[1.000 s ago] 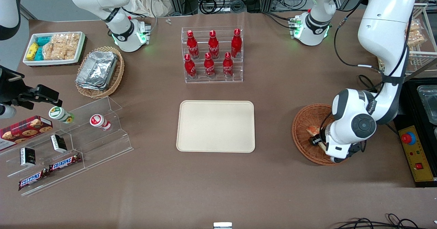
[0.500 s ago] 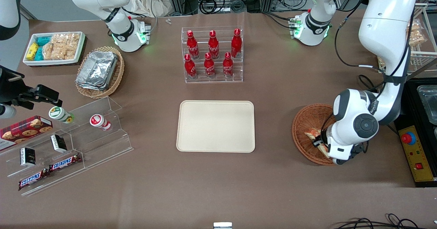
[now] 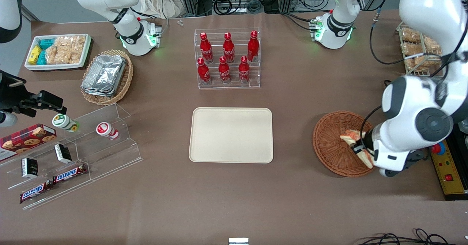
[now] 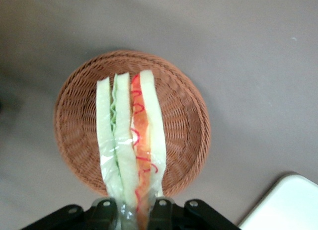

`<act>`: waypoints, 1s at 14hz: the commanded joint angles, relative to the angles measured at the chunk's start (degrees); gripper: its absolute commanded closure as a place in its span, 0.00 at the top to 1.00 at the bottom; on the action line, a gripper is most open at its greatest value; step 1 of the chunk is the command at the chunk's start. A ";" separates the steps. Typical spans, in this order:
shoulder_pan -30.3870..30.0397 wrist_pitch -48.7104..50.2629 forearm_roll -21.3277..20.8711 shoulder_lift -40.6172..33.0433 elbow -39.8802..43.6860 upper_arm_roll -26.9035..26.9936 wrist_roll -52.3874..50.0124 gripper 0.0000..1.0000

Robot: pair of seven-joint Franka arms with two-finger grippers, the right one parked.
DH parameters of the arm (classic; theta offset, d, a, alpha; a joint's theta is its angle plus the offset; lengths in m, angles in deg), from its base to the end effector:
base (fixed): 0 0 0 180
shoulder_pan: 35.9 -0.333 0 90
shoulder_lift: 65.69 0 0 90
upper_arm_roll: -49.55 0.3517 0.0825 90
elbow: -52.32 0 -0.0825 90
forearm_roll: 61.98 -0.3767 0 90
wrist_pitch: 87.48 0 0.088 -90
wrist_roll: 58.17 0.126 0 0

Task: Place sandwich from basket to tray
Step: 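Lift the sandwich with the left gripper and carry it toward the tray, then lower the sandwich onto the beige tray and open the left gripper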

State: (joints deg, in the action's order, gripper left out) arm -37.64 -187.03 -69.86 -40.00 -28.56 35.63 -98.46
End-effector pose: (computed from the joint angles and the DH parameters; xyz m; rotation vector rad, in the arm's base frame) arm 0.6753 -0.1008 0.4566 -2.9778 -0.7252 0.1311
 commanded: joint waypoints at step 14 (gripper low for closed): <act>14.31 -15.41 -12.57 19.64 3.01 -16.31 1.17 0.00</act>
State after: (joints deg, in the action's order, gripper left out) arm -24.70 -201.17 -77.32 -24.60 -26.25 19.47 -97.89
